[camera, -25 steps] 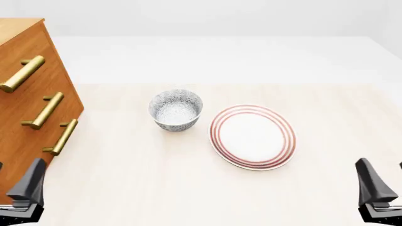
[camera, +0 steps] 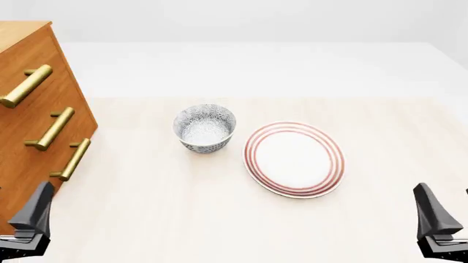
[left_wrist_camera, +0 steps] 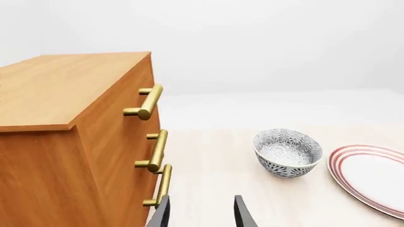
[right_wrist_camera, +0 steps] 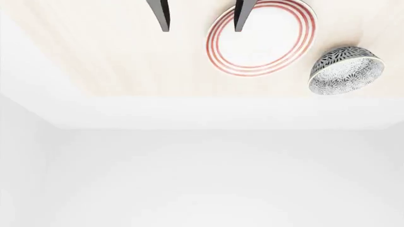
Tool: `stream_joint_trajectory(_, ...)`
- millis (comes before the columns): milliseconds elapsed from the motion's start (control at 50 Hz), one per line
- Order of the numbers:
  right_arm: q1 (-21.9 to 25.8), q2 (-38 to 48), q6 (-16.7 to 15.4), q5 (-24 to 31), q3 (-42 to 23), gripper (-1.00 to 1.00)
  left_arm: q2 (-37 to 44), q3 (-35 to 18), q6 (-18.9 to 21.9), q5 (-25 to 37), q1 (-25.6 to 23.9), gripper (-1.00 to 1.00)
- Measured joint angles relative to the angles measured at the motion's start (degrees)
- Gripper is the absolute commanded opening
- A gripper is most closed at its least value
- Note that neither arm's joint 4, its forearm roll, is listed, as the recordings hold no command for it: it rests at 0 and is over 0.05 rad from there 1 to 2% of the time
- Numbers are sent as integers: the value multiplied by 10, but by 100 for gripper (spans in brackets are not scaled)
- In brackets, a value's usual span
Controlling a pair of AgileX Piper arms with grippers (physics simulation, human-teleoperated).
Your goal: Open the top drawer of the cabinet.
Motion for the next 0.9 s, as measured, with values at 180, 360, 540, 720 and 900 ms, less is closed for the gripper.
stream_joint_trajectory(180, 0, -1, 0, 1, 0, 100, 0, -29, 38, 31, -4, 100)
stream_joint_trajectory(360, 0, -2, 0, 2, 0, 100, 24, -56, 93, 41, -3, 100)
stream_joint_trajectory(540, 0, -2, 0, 2, 0, 100, 61, -84, 158, 38, -2, 100)
stream_joint_trajectory(720, 0, -2, 0, 2, 0, 100, 94, -113, 223, 41, -3, 100)
stream_joint_trajectory(900, 0, -3, 0, 2, 0, 100, 118, -147, 291, 61, -1, 100)
